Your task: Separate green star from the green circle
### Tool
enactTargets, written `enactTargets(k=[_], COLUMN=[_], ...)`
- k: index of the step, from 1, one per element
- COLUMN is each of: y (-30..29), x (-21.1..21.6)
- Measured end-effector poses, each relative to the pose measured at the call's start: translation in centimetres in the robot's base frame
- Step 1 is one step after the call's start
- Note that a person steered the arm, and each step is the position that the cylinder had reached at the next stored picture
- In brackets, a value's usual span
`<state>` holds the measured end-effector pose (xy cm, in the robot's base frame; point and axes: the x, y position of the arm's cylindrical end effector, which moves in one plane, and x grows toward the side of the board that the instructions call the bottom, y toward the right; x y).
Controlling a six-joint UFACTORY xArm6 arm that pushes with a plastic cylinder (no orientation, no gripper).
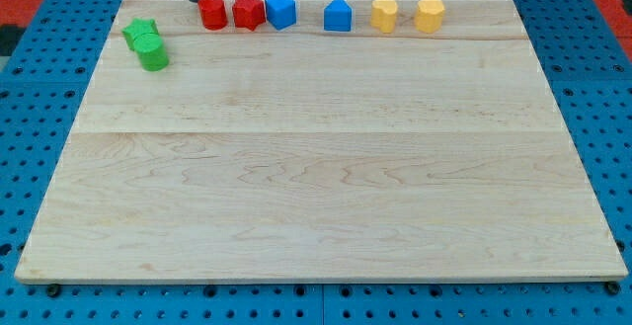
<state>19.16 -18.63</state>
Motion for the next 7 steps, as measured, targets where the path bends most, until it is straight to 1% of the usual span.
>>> enactTargets(k=[1,2,3,4,5,6,7], y=[-7.0,-11.8,-11.9,-9.9,-7.6,-8.2,-7.7], x=[1.3,1.8,4.0,14.2,19.4,18.5,15.9])
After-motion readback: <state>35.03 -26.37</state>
